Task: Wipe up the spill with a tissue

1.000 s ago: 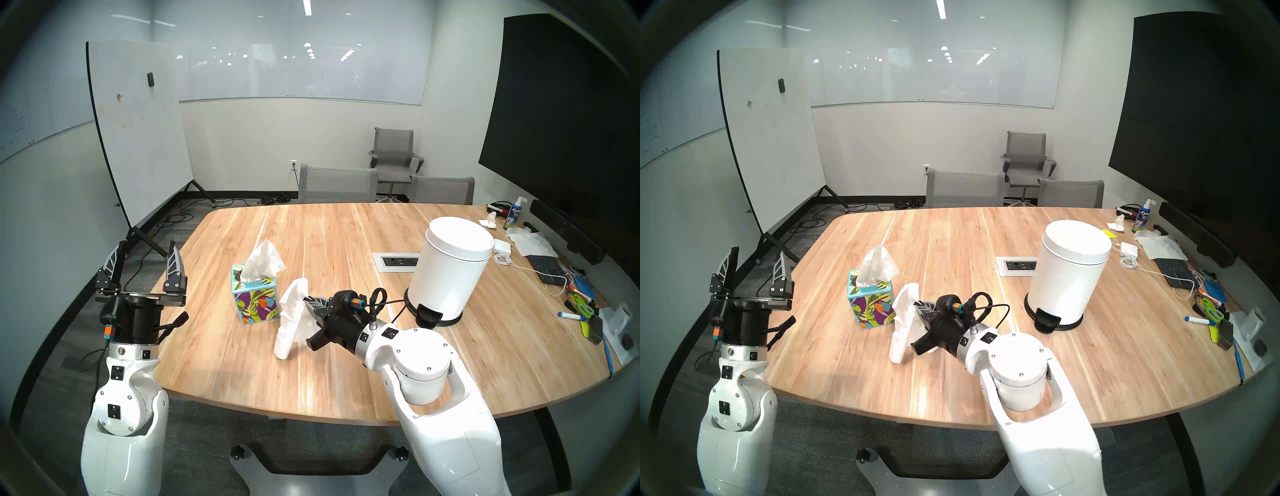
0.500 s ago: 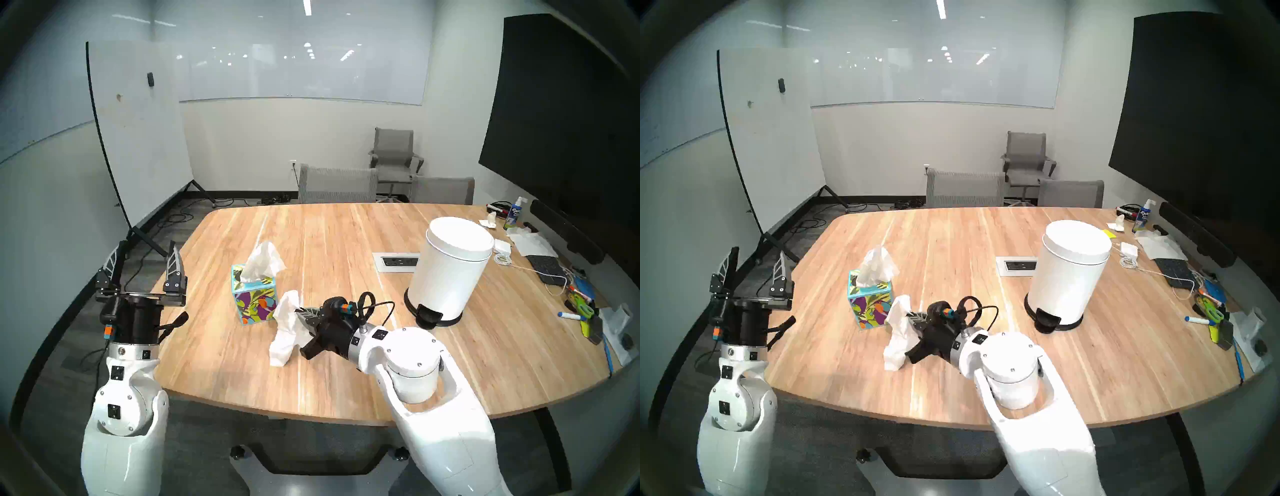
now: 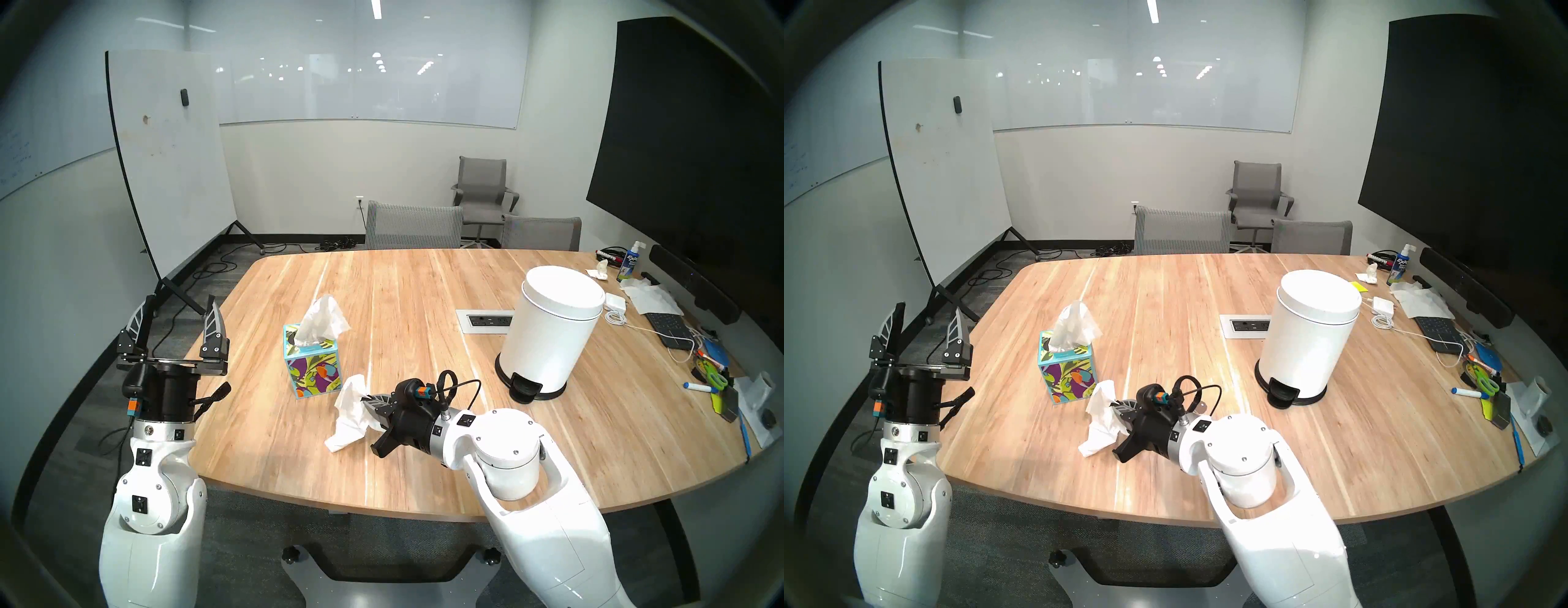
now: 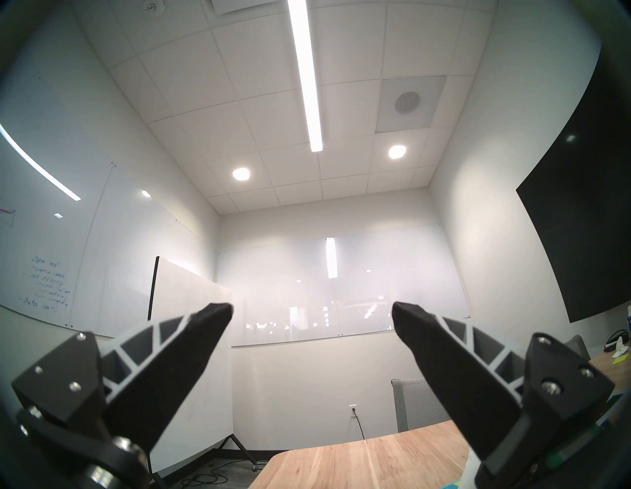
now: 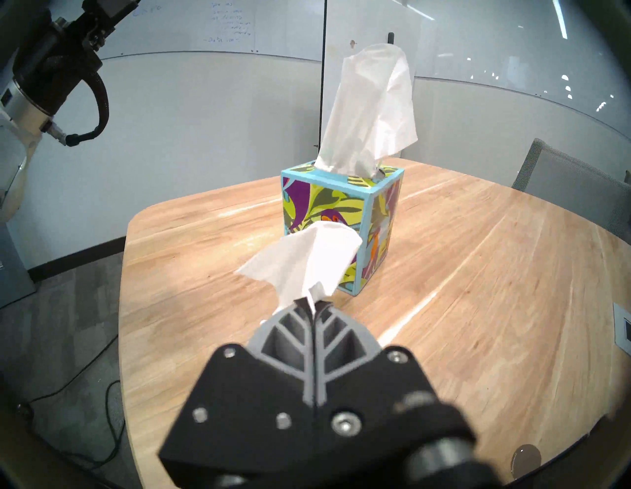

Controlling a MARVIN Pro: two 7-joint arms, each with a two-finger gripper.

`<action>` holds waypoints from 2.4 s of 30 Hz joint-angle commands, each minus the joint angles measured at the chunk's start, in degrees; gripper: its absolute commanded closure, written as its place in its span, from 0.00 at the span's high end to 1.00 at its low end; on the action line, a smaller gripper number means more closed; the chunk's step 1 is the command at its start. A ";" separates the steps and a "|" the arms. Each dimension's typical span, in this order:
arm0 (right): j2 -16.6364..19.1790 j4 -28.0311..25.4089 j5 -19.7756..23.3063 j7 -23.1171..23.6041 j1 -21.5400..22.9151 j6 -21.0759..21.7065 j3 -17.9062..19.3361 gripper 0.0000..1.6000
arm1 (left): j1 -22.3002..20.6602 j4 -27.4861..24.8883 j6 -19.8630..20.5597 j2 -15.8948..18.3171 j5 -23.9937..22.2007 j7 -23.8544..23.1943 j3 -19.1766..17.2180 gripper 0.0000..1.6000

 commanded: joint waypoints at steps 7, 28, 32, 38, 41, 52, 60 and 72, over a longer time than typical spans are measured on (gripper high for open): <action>-1.89 5.92 0.34 0.47 2.70 -2.48 -1.43 0.00 | 0.14 -1.02 -0.44 -0.12 0.04 0.05 -0.10 1.00; -3.76 15.62 0.63 0.88 6.29 -6.25 -2.87 0.00 | 0.14 -1.02 -0.44 -0.12 0.04 0.05 -0.10 1.00; -4.18 17.44 0.04 1.32 7.57 -5.99 -4.26 0.00 | 0.13 -1.01 -0.44 -0.11 0.04 0.04 -0.10 1.00; -5.09 20.12 -0.39 1.65 9.75 -6.14 -5.44 0.00 | 0.12 -0.99 -0.44 -0.10 0.03 0.04 -0.10 1.00; -5.44 21.04 -0.80 1.28 10.48 -6.12 -5.64 0.00 | 0.12 -0.98 -0.44 -0.10 0.03 0.04 -0.10 1.00; -4.24 22.03 -1.58 0.16 10.17 -6.94 -3.53 0.00 | 0.14 -1.01 -0.44 -0.12 0.04 0.04 -0.10 1.00; -5.24 22.37 -1.60 0.59 10.21 -8.10 -3.60 0.00 | 0.14 -1.01 -0.44 -0.12 0.04 0.04 -0.10 1.00; -7.36 22.30 -2.02 0.18 10.98 -7.97 -6.48 0.00 | 0.12 -0.99 -0.44 -0.11 0.03 0.04 -0.10 1.00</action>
